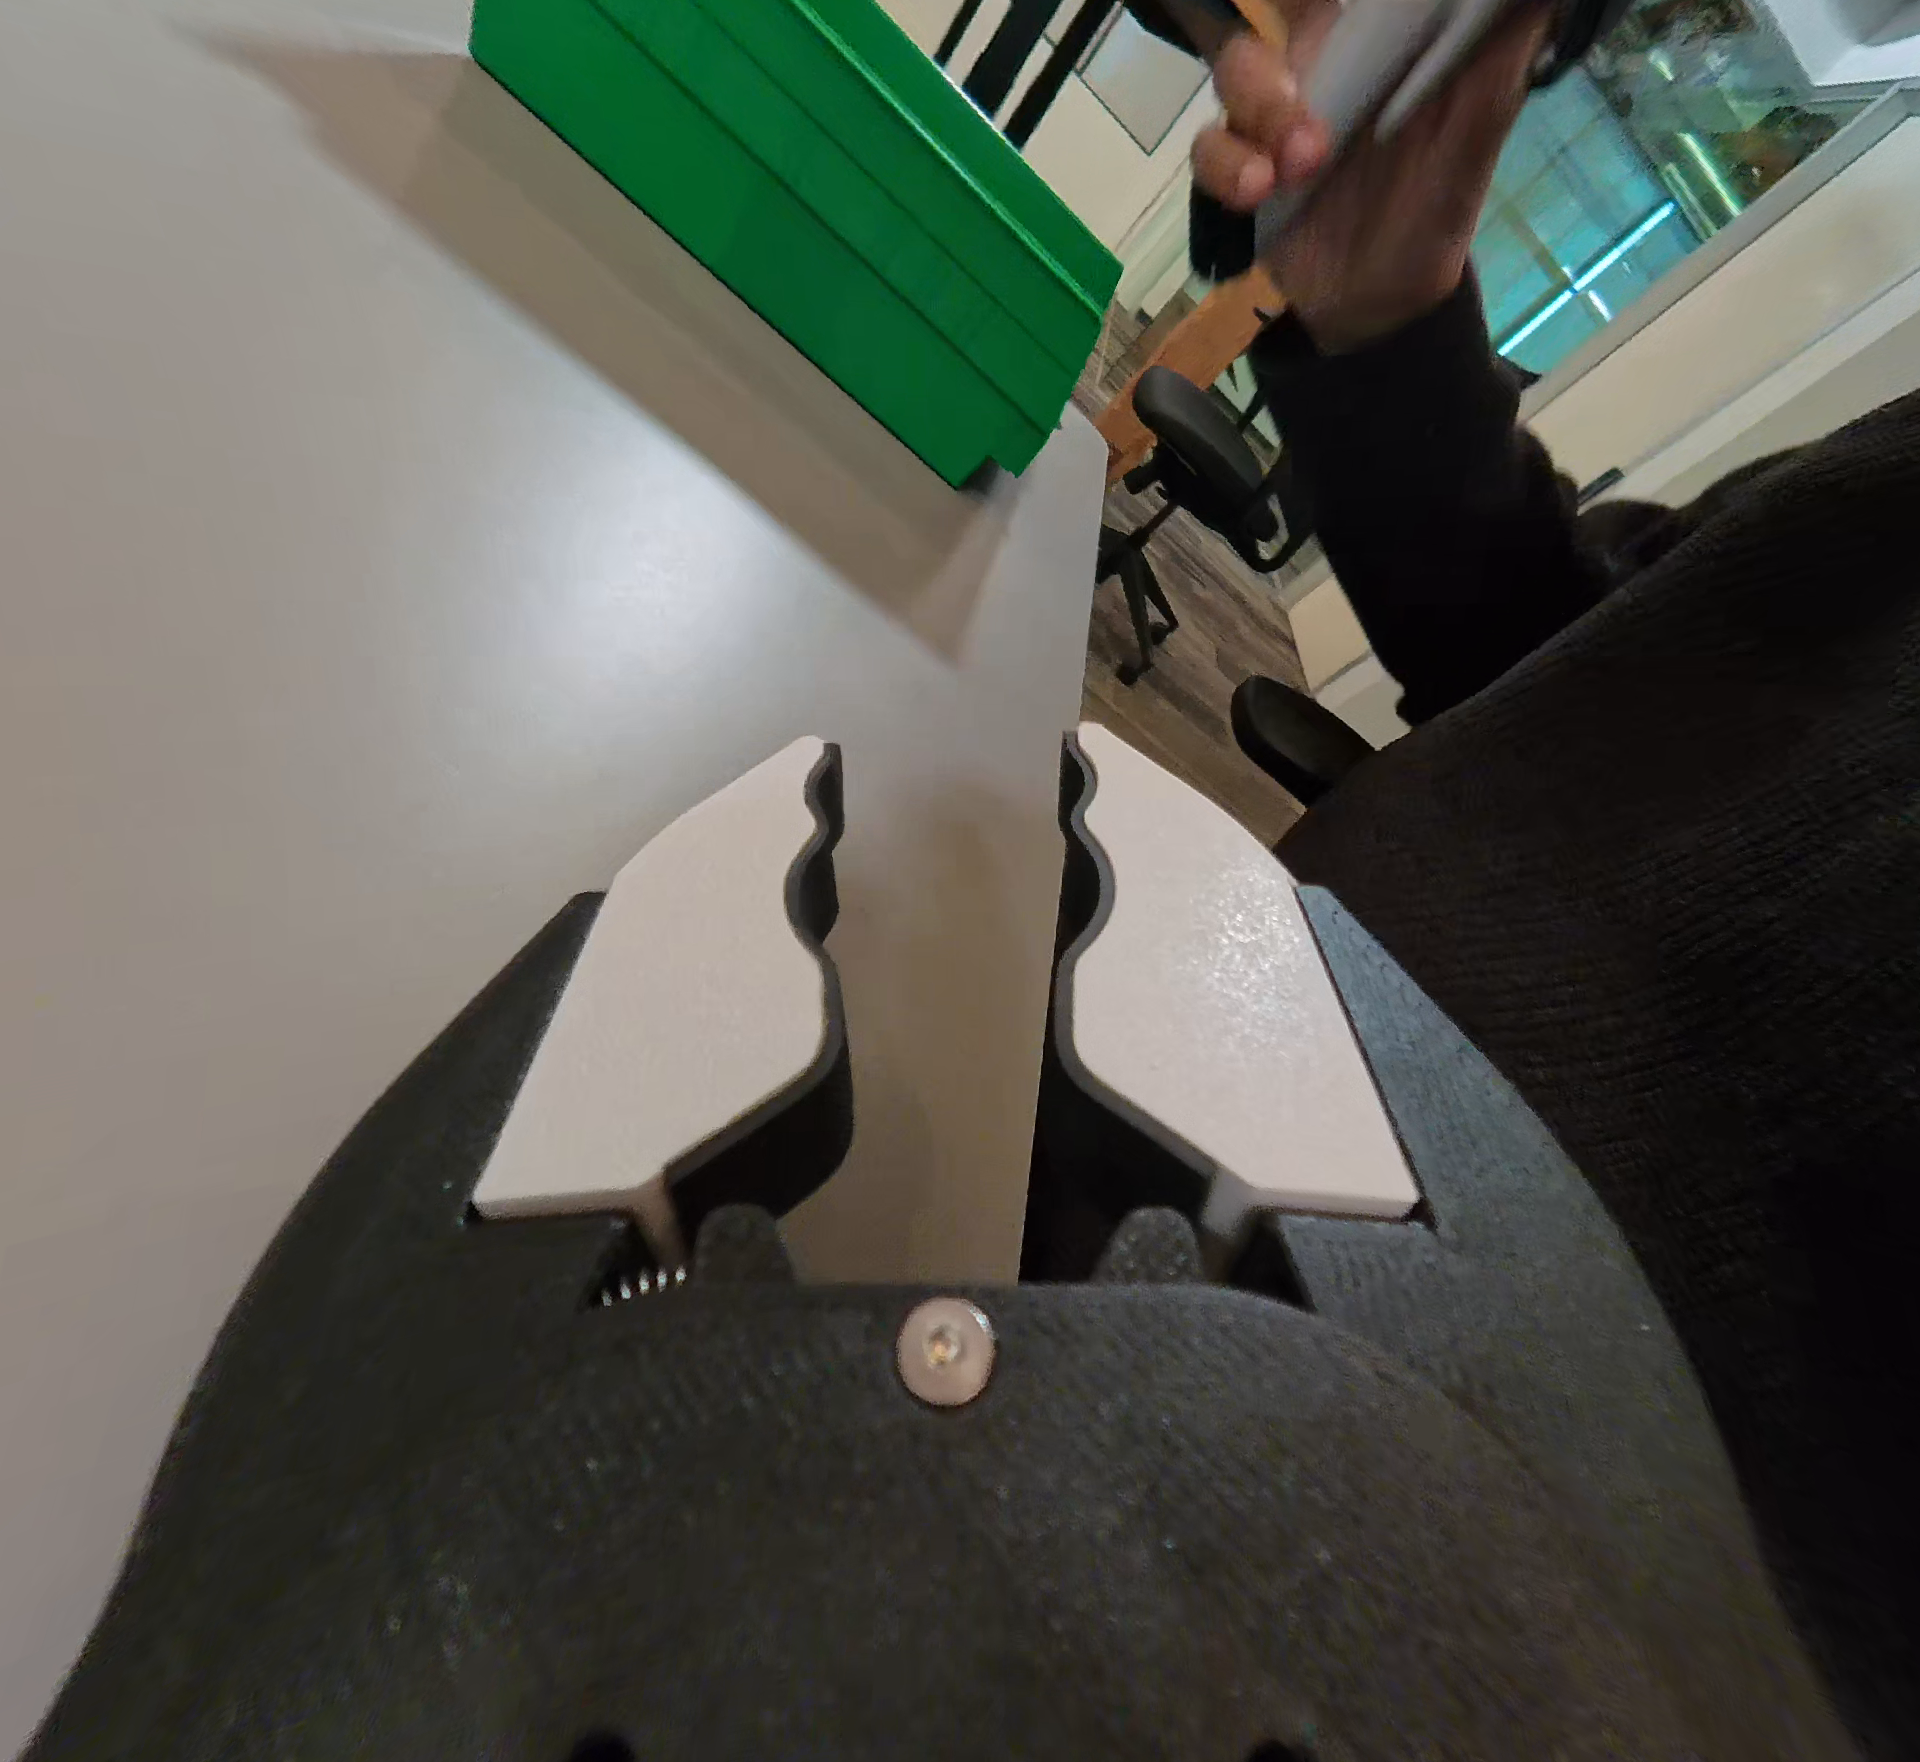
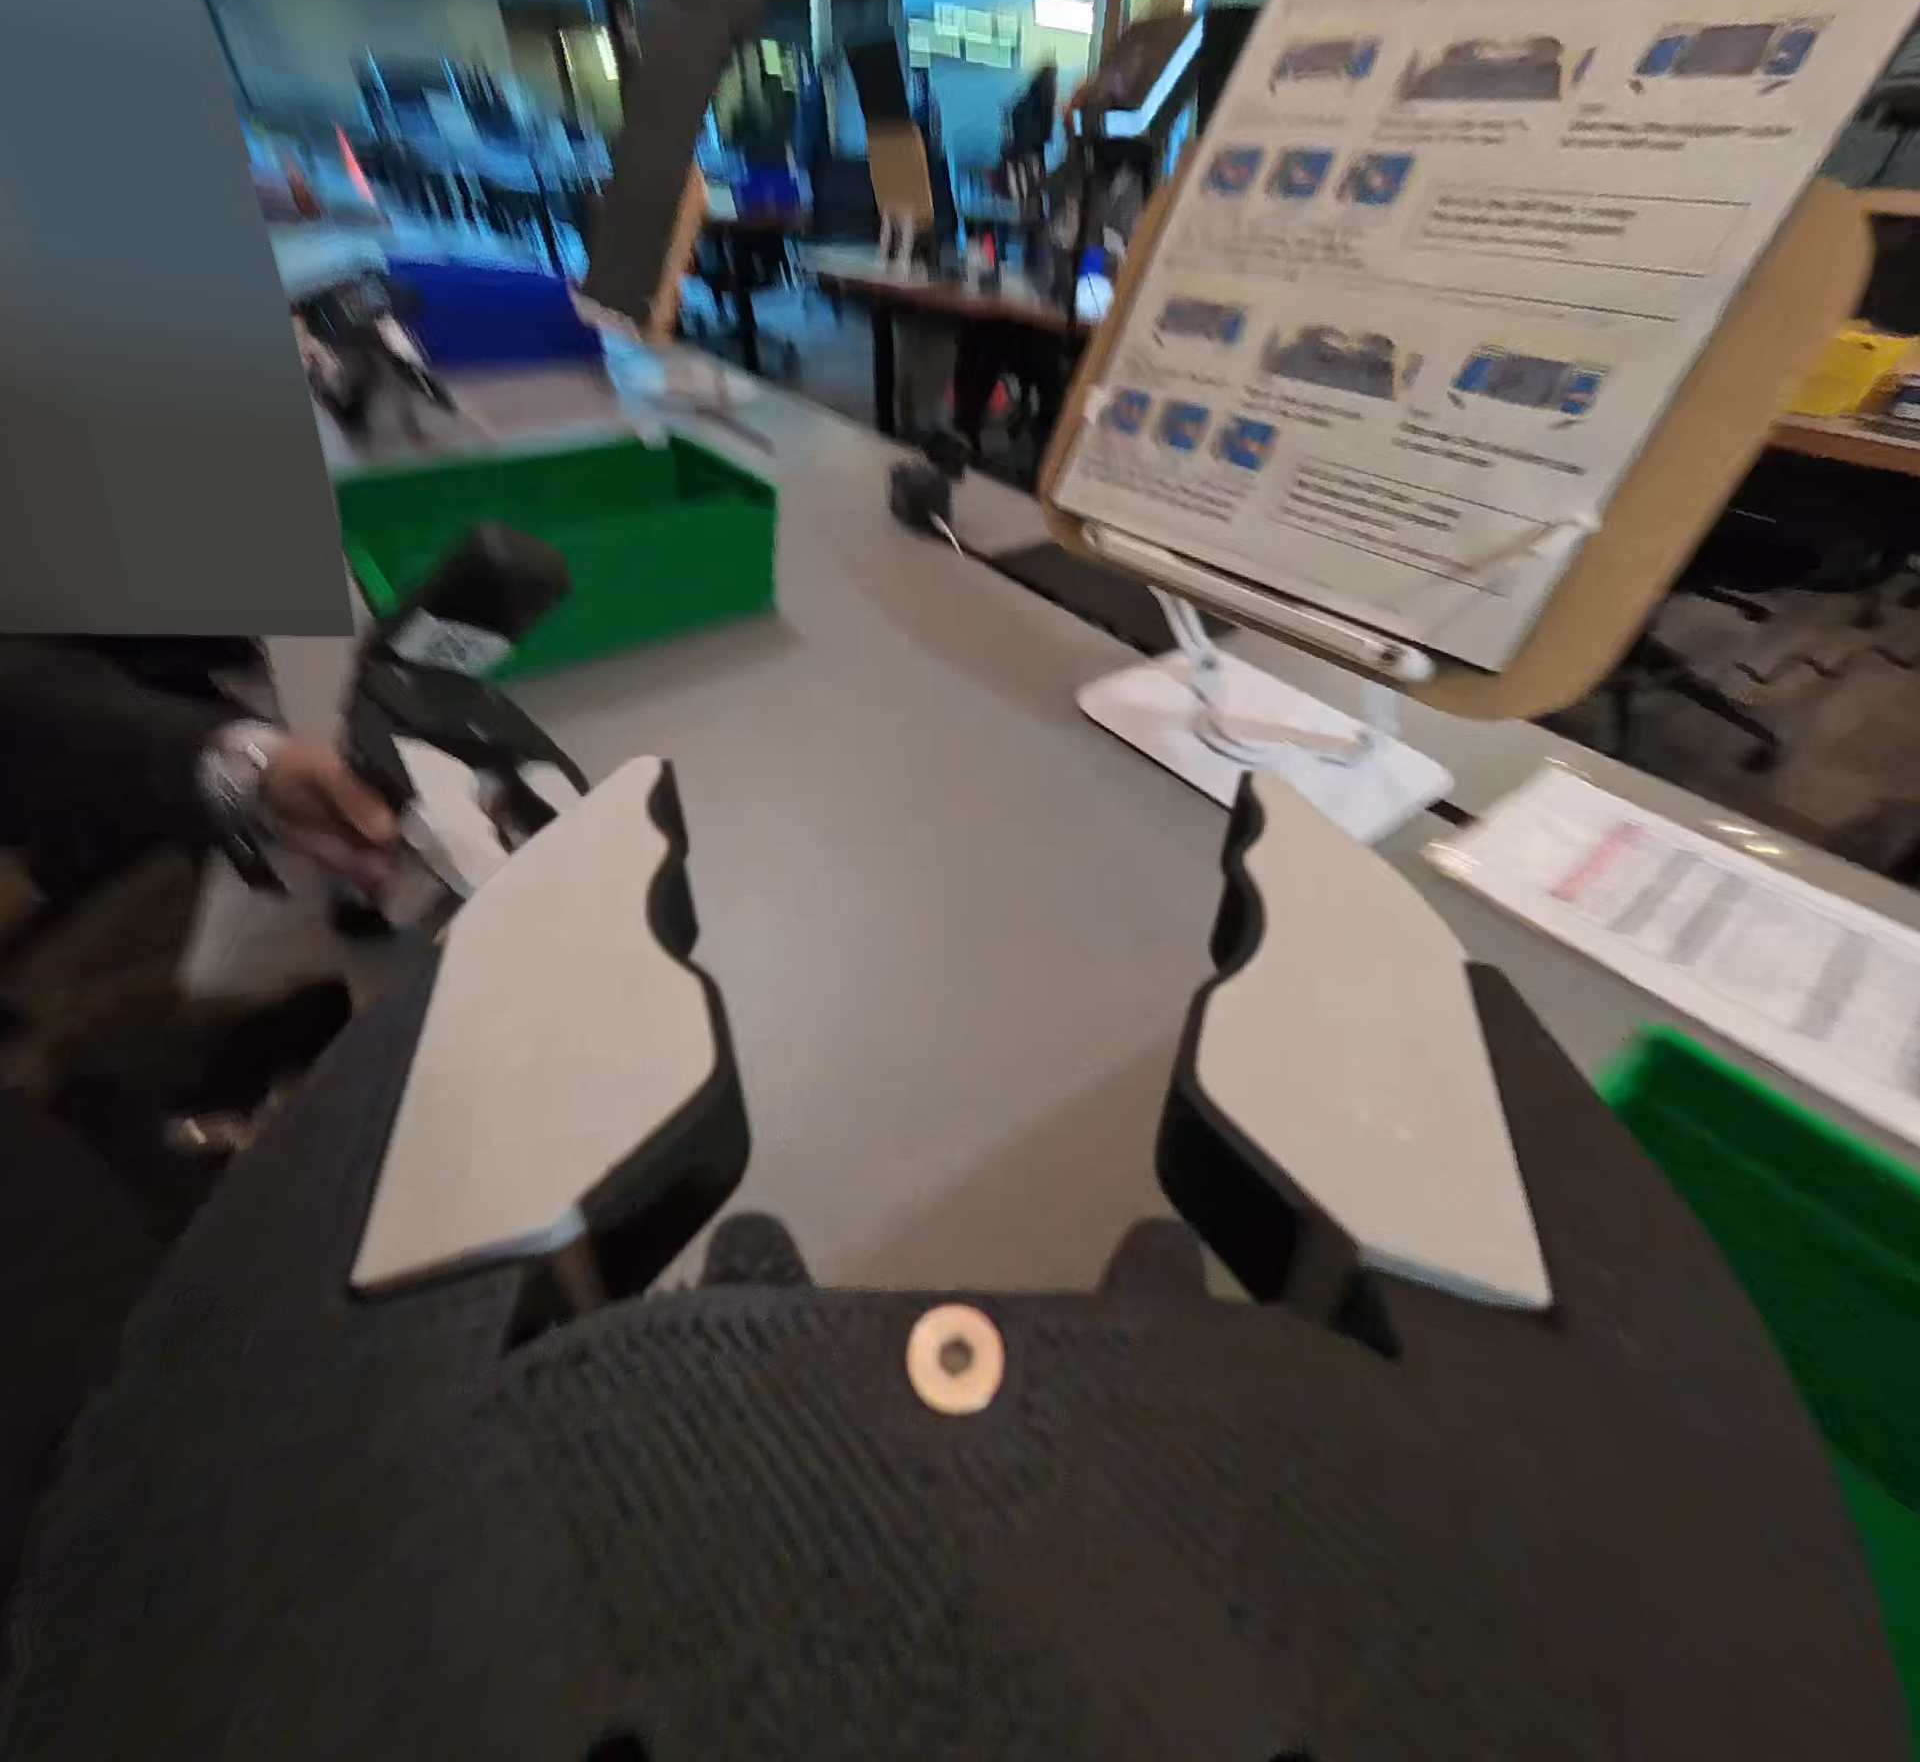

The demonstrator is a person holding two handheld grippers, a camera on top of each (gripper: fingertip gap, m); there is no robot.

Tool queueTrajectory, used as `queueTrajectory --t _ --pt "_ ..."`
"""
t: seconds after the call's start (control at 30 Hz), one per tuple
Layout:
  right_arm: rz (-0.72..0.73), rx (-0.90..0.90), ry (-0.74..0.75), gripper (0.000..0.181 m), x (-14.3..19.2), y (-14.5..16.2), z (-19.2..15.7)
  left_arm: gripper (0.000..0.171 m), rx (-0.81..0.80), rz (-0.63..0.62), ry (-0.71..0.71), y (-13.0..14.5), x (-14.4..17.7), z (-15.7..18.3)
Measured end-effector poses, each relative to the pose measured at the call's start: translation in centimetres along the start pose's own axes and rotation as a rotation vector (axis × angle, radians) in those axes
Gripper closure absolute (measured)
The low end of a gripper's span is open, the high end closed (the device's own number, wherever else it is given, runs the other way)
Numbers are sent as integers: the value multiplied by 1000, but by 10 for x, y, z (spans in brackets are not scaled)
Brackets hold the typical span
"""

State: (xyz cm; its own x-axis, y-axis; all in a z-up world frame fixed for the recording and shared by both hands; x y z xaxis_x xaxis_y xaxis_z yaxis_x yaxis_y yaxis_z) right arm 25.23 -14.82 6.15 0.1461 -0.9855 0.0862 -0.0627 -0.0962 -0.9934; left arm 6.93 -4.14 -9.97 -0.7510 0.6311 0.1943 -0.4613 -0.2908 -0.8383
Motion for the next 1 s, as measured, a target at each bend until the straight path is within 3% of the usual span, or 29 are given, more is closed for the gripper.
queueTrajectory --t 0.1,0.17,0.2,0.27,0.33,0.4,0.53,0.67,0.83,0.93,1.0 --pt "163 -103 -19 85 -26 19 -32 125 -20 47 -47 -10 9 -1" --pt "127 -148 -7 125 -49 47 -46 125 -19 92 -68 -19 17 -2" --pt "67 -184 -34 130 -60 62 -56 125 -19 112 -74 -23 22 -2" --pt "-43 -216 -103 106 -75 80 -77 125 -27 139 -84 -28 30 -2" --pt "-10 -232 -91 103 -80 79 -86 125 -43 155 -102 -32 38 -3" --pt "52 -257 -89 112 -82 74 -93 125 -48 178 -114 -37 45 -4" --pt "74 -179 -48 147 -79 69 -92 126 -28 226 -109 -44 54 -4" --pt "195 -245 52 123 -73 57 -84 126 -19 248 -105 -47 58 -3" --pt "177 -167 49 134 -71 56 -89 122 -99 257 -162 -62 73 -2" --pt "138 -81 114 103 -73 66 -82 112 -155 301 -262 -83 99 -5" --pt "109 -23 81 94 -73 71 -85 103 -188 299 -342 -93 120 -10"
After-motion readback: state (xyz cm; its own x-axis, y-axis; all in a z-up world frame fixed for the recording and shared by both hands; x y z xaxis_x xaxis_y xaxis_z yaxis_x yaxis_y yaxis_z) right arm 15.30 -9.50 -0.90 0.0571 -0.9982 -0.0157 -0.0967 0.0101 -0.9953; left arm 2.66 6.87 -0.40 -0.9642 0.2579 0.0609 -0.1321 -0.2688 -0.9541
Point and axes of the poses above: each gripper's, where its closed fingertips meet, x back along the fingers, y out of its underside, z = x × y across the jaws, the point moved 2 cm from there along x, back along the fingers, and after that the axes turned 7 degrees about -x, right-handed, at the moved point
